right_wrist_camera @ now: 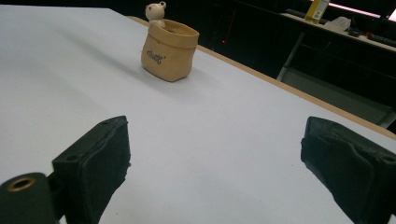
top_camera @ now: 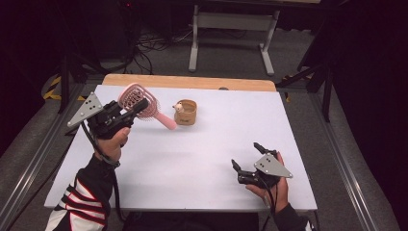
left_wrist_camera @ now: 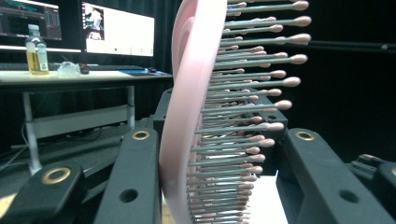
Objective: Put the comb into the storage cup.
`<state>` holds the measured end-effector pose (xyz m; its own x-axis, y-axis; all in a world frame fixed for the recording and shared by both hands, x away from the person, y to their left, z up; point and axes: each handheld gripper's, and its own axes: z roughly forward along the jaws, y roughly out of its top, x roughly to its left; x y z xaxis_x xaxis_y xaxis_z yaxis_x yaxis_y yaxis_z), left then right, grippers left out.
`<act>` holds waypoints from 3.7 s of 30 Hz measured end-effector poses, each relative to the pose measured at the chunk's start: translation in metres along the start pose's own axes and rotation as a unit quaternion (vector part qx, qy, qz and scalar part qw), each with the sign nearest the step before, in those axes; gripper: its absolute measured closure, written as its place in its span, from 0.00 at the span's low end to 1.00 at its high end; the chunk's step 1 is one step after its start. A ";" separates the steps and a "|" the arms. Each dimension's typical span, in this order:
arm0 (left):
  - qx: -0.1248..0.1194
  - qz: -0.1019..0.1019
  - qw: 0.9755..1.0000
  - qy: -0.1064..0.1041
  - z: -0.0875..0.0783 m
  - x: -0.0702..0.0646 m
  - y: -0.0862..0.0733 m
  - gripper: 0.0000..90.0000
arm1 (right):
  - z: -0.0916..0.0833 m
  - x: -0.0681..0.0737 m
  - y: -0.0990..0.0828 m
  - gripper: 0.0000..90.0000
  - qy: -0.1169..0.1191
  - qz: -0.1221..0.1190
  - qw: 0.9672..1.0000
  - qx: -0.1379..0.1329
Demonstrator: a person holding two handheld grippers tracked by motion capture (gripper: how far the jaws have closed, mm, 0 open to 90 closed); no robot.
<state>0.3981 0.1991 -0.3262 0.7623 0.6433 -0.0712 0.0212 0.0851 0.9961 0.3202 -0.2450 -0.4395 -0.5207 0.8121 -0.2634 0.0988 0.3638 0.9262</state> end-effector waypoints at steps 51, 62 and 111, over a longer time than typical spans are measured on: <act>0.055 0.003 0.998 0.015 0.120 0.027 0.015 0.70 | -0.001 0.002 0.001 0.08 0.011 -0.007 1.000 -0.002; 0.080 -0.001 0.997 0.022 0.135 0.032 0.002 0.70 | -0.001 0.003 0.001 0.08 0.016 -0.010 1.000 -0.001; 0.113 -0.058 0.991 0.041 0.151 0.047 -0.047 0.70 | 0.003 0.007 -0.001 0.08 0.027 -0.016 0.999 0.012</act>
<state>0.5308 0.1106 -0.3690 0.6912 0.6998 -0.1804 0.2574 -0.0051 0.9663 0.3195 -0.2383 -0.4430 -0.5691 0.7743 -0.2767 0.1010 0.3999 0.9110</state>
